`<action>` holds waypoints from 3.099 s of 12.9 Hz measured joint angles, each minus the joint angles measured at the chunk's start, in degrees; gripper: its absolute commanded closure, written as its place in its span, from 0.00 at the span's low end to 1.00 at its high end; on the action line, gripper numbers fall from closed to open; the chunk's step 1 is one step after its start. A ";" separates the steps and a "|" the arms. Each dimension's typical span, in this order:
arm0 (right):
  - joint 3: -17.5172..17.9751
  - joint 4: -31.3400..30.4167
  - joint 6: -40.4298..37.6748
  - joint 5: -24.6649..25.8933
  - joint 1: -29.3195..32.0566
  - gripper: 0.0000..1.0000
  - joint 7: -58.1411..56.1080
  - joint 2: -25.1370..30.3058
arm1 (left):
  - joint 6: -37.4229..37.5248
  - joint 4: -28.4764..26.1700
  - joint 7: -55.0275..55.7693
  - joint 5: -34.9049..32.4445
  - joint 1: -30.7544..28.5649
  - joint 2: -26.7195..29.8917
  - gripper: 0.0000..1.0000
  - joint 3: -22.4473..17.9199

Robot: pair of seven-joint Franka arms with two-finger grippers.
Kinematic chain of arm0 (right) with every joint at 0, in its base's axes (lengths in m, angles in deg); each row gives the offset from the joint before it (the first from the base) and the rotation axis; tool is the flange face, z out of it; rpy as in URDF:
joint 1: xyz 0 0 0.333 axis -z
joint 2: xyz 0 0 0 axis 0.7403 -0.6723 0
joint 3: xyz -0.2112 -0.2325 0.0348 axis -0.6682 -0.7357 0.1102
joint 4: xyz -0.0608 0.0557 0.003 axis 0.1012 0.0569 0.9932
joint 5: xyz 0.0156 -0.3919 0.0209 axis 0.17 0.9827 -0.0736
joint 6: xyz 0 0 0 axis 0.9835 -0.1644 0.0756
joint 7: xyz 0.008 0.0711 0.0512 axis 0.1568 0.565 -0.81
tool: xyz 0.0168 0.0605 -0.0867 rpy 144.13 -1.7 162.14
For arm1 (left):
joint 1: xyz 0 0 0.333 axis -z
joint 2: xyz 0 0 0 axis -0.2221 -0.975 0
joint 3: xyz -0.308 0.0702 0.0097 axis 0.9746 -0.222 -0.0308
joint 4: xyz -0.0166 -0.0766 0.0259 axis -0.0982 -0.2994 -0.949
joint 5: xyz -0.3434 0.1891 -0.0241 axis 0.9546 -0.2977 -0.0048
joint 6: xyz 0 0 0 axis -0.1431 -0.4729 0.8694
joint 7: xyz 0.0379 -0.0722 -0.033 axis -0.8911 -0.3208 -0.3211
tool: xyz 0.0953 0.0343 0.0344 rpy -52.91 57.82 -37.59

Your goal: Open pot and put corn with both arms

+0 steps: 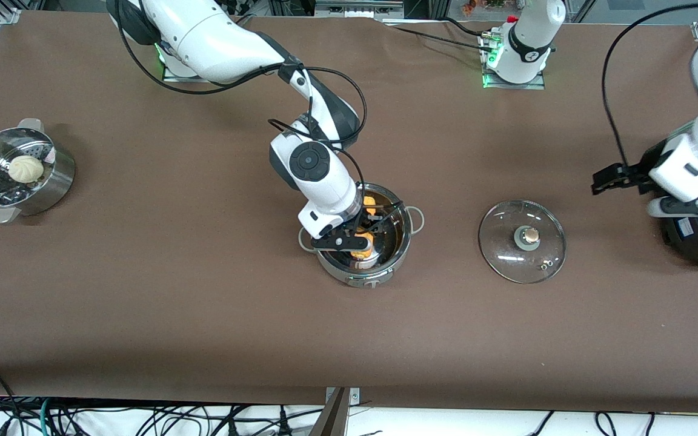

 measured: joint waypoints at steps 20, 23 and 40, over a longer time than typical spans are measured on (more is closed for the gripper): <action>-8.50 3.85 -44.29 0.68 17.47 0.00 -26.91 22.66 | 8.58 11.44 2.01 -1.60 2.22 0.89 0.00 0.84; -10.63 3.87 -48.31 0.71 21.93 0.00 -29.97 23.89 | 9.15 10.63 4.40 -1.72 5.71 2.16 0.00 -0.87; -7.49 -25.80 -41.82 3.89 34.95 0.00 -34.57 49.87 | 9.11 9.22 4.54 -1.72 14.11 3.13 0.00 -10.35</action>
